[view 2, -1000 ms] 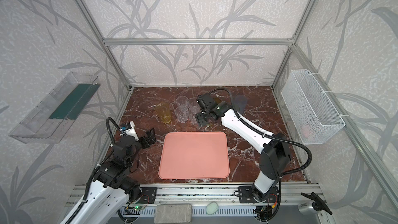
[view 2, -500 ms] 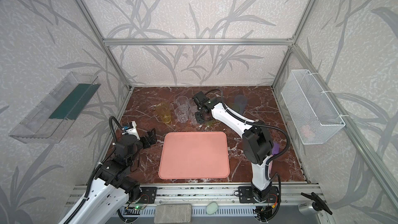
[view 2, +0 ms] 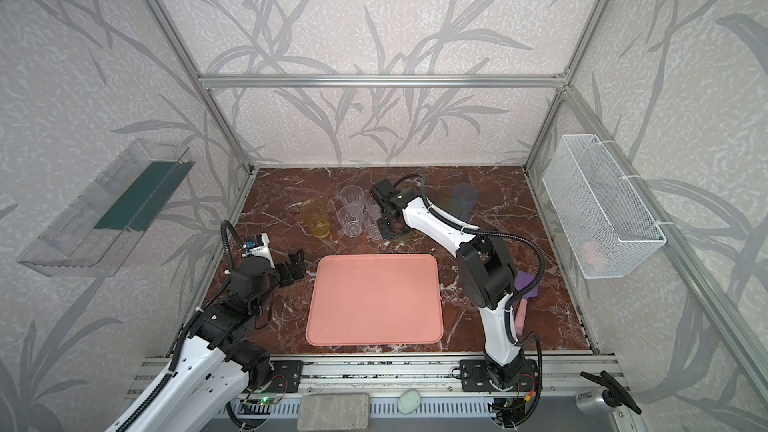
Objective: Place the glasses into the tray
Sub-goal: 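Lower the right gripper over the small green glass and grasp its rim, then lift the green glass and carry it to the tray corner nearest the robot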
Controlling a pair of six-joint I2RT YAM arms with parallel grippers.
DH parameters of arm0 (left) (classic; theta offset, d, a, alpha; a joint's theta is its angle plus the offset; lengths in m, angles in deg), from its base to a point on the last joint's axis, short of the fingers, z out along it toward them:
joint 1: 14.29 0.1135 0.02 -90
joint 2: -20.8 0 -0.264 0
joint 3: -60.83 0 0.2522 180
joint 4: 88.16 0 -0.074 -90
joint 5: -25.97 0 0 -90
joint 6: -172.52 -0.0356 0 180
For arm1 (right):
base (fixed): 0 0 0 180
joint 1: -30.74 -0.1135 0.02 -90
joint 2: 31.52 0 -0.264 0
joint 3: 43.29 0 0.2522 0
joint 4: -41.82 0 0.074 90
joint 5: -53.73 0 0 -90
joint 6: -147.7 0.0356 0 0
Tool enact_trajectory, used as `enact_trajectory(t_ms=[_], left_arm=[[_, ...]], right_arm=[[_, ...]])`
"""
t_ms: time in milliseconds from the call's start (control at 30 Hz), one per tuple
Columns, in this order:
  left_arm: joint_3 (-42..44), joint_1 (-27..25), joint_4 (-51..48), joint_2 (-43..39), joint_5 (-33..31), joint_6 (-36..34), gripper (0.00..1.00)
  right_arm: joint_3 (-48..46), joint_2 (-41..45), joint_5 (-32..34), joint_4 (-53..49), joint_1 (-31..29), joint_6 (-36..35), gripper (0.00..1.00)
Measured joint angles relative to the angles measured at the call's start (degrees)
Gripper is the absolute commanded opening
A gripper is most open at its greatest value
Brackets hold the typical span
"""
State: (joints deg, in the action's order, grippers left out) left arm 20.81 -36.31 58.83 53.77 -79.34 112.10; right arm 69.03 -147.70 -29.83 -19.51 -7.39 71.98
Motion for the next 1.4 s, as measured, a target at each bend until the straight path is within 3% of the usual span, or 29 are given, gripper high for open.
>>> enact_trajectory(t_ms=[633,1100,1400], left_arm=[[0.0,0.0,0.0,-0.33,-0.02,-0.04,0.99],[0.0,0.0,0.0,-0.5,0.22,-0.07,0.99],[0.0,0.0,-0.02,-1.42,0.22,-0.07,0.99]], right_arm=[[6.14,-6.38,4.09,-2.36,0.04,-1.68,0.2],[7.63,-8.0,4.09,-3.34,0.04,-2.08,0.0],[6.62,-6.93,3.34,-3.69,0.04,-1.95,0.0]])
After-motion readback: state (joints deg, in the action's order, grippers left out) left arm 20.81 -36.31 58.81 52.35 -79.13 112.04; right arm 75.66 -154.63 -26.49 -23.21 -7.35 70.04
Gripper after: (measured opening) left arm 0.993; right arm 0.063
